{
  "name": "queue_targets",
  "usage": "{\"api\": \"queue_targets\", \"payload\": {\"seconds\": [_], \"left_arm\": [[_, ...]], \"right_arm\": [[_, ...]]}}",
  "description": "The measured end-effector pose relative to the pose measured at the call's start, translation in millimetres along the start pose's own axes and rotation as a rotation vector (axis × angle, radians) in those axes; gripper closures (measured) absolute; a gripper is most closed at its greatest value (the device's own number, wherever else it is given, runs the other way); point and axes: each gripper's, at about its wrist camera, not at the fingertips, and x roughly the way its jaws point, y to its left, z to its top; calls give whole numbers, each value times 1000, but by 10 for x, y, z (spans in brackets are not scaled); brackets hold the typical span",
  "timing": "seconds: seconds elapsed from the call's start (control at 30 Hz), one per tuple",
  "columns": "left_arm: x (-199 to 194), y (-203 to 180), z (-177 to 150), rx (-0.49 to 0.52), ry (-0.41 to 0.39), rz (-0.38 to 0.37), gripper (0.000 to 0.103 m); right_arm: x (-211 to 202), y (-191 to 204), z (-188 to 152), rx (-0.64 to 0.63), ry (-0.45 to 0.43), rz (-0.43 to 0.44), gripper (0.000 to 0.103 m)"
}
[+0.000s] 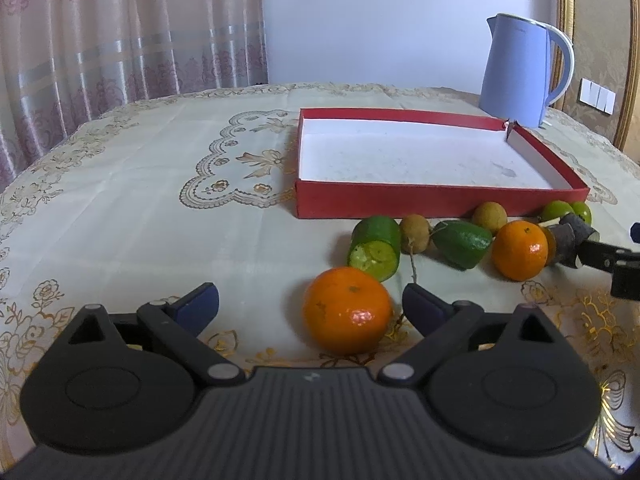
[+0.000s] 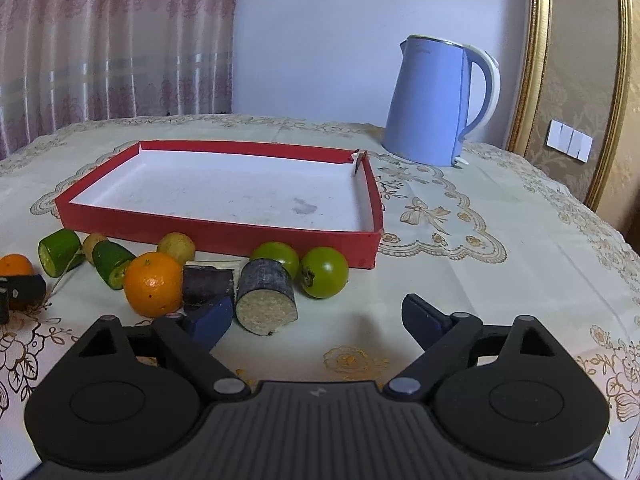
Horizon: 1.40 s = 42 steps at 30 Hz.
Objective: Organize fruits
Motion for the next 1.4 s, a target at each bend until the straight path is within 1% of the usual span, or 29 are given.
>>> {"api": "queue_targets", "payload": {"seconds": [0.17, 0.33, 0.43, 0.53, 0.6, 0.67, 0.7, 0.77, 0.83, 0.93, 1.0, 1.17, 1.3, 1.4], "left_arm": [[6, 14, 3, -8, 3, -1, 5], [19, 17, -6, -3, 6, -1, 6], [36, 20, -12, -1, 6, -2, 7], [60, 41, -12, -10, 16, -9, 18], [70, 36, -19, -6, 15, -9, 21], [57, 17, -24, 1, 10, -21, 26], [50, 7, -25, 6, 8, -30, 33], [32, -22, -26, 18, 3, -53, 46], [25, -48, -25, 29, 4, -73, 55], [12, -75, -30, 43, 0, -87, 61], [6, -76, -36, 43, -3, -92, 61], [-4, -56, -51, 47, -18, -103, 62], [-18, -8, -53, 22, -24, -122, 62], [-44, 18, -53, 14, -39, -115, 62]], "right_arm": [[-8, 9, 0, -6, -7, -12, 10], [4, 41, -3, -17, -6, -6, 10], [19, 21, 1, -3, -1, 4, 10], [39, 1, 1, 7, 2, 3, 10], [56, -20, -1, 16, 5, 1, 10], [71, -39, -3, 27, 12, 13, 10], [72, -46, -6, 31, 12, 16, 11], [64, -54, -8, 31, 7, 29, 17], [57, -58, -4, 34, 6, 50, 25], [53, -30, -3, 24, 6, 60, 30], [41, -17, -4, 19, 6, 68, 33], [14, -27, -11, 20, 6, 76, 33], [-8, -36, -15, 28, 5, 85, 33], [-28, -41, -21, 32, 5, 91, 33]]}}
